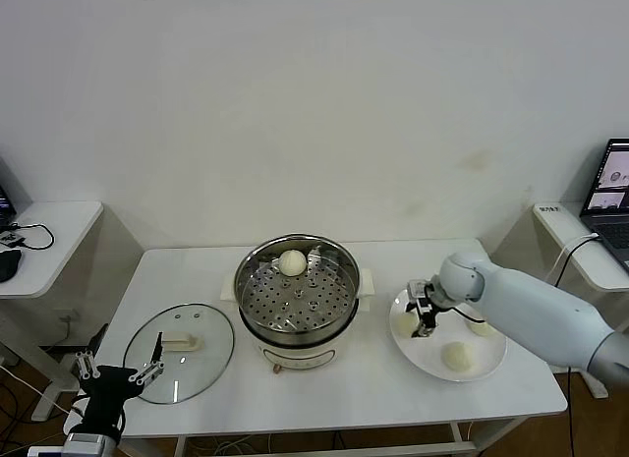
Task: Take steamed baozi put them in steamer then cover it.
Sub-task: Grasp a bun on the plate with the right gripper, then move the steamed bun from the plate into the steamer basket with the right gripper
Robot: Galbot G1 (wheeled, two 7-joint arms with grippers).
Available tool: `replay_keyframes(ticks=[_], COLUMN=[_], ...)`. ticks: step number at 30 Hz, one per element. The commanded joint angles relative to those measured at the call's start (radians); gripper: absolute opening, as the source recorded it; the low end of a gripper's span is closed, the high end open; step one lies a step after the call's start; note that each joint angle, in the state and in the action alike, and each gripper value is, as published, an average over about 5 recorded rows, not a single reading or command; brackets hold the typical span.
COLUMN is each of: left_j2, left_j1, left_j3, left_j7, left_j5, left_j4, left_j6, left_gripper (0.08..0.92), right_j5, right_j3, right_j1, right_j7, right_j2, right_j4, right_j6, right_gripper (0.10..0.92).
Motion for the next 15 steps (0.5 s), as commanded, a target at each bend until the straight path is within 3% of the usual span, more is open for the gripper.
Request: replay_keyframes(ticks=[1,15], left_j2=[0.002,0.015], left_j1=[0.000,-0.013], left_j3=[0.002,0.007], left_j7=[0.000,0.000], left_j5=[0.000,-0.009], left_j4=[-0.001,0.000], left_j6=[0.000,-0.001], left_gripper=[0.823,0.823], right_j5=[0.031,0.249], right_j3=[-0.006,-0.264], right_j1=[0.059,0.569], right_j7=[-0.020,-0.026], right_j2=[-0.025,-0.125], right_j4=[0.037,0.196], right_j6=[-0.009,-0.057], right_gripper=[0.612,0.620])
